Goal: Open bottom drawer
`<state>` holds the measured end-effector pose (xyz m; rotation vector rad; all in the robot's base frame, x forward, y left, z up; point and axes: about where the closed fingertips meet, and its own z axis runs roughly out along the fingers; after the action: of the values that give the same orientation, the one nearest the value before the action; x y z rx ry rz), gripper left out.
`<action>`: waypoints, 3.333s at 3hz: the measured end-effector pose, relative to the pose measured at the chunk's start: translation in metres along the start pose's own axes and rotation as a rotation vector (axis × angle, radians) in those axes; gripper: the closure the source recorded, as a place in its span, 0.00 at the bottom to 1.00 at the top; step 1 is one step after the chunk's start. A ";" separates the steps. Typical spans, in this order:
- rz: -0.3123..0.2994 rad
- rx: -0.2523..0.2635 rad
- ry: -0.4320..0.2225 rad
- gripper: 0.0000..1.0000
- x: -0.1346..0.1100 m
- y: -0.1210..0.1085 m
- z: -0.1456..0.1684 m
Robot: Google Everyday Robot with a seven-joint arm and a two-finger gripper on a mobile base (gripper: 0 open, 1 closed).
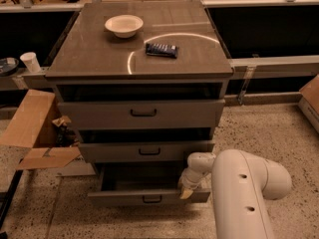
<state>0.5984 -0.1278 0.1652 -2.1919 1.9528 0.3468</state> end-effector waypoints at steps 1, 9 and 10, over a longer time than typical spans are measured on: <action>0.000 0.000 0.000 0.38 0.000 0.000 0.000; -0.027 -0.081 -0.050 0.49 -0.007 0.108 0.025; -0.045 -0.059 -0.052 0.73 -0.015 0.140 0.021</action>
Offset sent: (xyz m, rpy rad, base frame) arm 0.0000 0.0000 0.0000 0.0000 0.0000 0.0000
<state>0.4571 -0.1236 0.1518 -2.2360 1.8863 0.4556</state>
